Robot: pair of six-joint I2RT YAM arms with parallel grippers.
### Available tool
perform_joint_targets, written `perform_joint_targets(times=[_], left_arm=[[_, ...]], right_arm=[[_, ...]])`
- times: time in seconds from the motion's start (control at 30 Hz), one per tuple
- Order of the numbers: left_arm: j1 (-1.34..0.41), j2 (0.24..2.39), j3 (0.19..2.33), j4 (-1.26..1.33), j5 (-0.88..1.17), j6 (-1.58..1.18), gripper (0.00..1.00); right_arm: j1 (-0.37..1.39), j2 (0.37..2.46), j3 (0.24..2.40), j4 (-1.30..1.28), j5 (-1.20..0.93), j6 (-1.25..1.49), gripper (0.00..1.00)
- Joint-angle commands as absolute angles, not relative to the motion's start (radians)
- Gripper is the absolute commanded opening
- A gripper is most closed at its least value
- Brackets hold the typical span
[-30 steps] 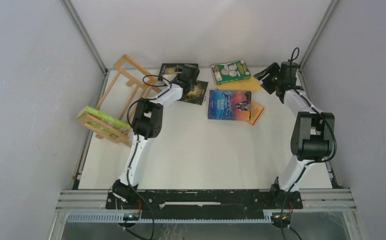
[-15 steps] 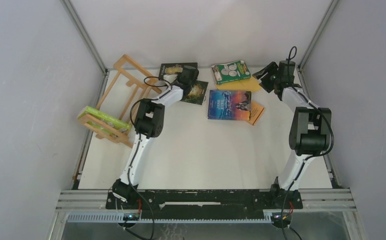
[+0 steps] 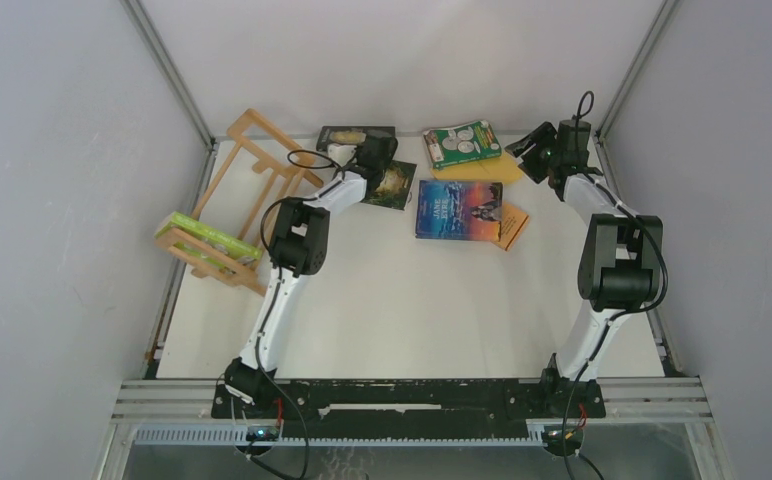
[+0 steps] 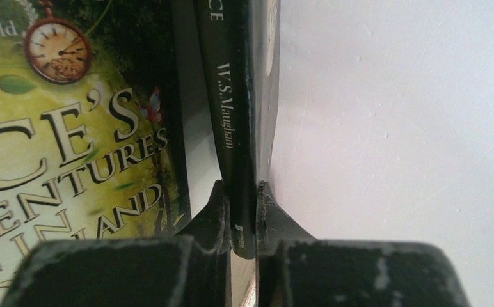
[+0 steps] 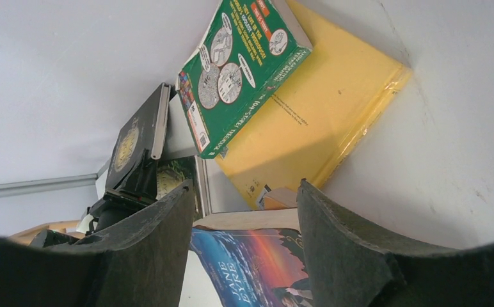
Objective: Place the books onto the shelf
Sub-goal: Pick up the book from the center of the board.
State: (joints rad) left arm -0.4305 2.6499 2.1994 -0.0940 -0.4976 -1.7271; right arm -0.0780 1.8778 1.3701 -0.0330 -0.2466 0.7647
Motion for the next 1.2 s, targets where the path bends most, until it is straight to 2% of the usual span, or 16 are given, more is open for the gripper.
perform_joint_targets(times=[0.0,0.57,1.17], left_arm=[[-0.418,2.560,2.185,-0.011,-0.497,-1.559,0.00],[-0.475,2.310,1.952,0.104,-0.440,-1.248,0.00],[-0.616,1.983,1.790,0.034,-0.592,-1.005,0.00]], right_arm=[[-0.070,1.827,1.418,0.005,-0.241,0.732,0.66],[-0.040,1.714,1.318,0.010,-0.201,0.700,0.66],[-0.055,1.605,1.253,0.023,-0.239,0.710,0.66]])
